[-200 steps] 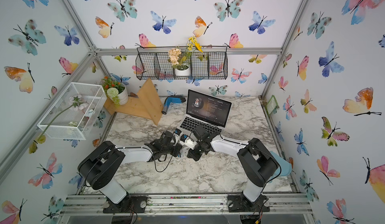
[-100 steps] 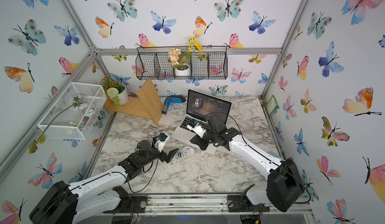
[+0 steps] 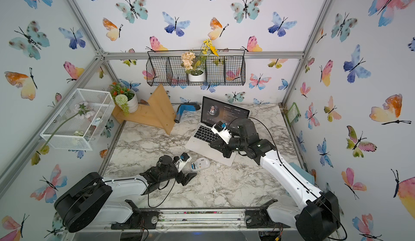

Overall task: Remove the wireless mouse receiver from the laptop
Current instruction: Pick up the mouse from the center of the board.

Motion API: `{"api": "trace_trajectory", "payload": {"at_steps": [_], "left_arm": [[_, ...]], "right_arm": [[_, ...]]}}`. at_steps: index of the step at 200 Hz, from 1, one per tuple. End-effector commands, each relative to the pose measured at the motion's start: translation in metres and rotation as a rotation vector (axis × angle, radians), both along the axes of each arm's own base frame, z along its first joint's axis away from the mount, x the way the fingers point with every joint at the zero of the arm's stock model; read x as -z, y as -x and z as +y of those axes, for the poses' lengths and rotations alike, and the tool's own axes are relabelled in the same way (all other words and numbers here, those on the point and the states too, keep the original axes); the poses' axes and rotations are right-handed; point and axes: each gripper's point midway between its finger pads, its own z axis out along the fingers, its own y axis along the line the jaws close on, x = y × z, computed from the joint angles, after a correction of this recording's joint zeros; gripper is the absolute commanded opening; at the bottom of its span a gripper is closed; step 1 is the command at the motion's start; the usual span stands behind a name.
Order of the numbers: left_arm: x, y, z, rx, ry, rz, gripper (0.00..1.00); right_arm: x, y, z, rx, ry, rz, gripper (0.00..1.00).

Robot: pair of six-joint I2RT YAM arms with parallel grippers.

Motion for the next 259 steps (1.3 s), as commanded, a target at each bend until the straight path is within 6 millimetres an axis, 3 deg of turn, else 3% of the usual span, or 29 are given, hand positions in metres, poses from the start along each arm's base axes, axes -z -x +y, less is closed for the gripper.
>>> {"api": "trace_trajectory", "payload": {"at_steps": [1,53,101,134,197,226,253,259], "left_arm": [[-0.007,-0.016,-0.007,-0.044,0.04,-0.058,0.99],[0.011,-0.033,-0.024,-0.012,0.007,-0.054,0.99],[0.019,-0.031,-0.039,0.082,0.001,-0.065,1.0],[0.03,-0.025,-0.041,0.14,-0.021,-0.061,0.85],[0.039,-0.032,-0.025,0.05,-0.047,-0.057,0.71],[0.031,-0.034,-0.025,0.04,-0.028,-0.068,0.55],[0.017,-0.033,-0.024,0.041,-0.01,-0.1,0.55],[0.013,-0.033,-0.024,0.042,-0.008,-0.103,0.51]], "right_arm": [[-0.022,0.014,0.005,-0.084,-0.093,-0.038,0.02],[-0.052,0.039,0.006,-0.205,-0.187,-0.115,0.02],[-0.054,0.039,0.004,-0.215,-0.183,-0.122,0.02],[-0.058,0.039,0.005,-0.222,-0.203,-0.134,0.02],[-0.058,0.04,0.004,-0.224,-0.208,-0.124,0.02],[-0.053,0.04,0.005,-0.227,-0.205,-0.109,0.02],[-0.045,0.035,0.005,-0.205,-0.191,-0.111,0.02],[-0.043,0.033,0.004,-0.198,-0.187,-0.11,0.02]]}}
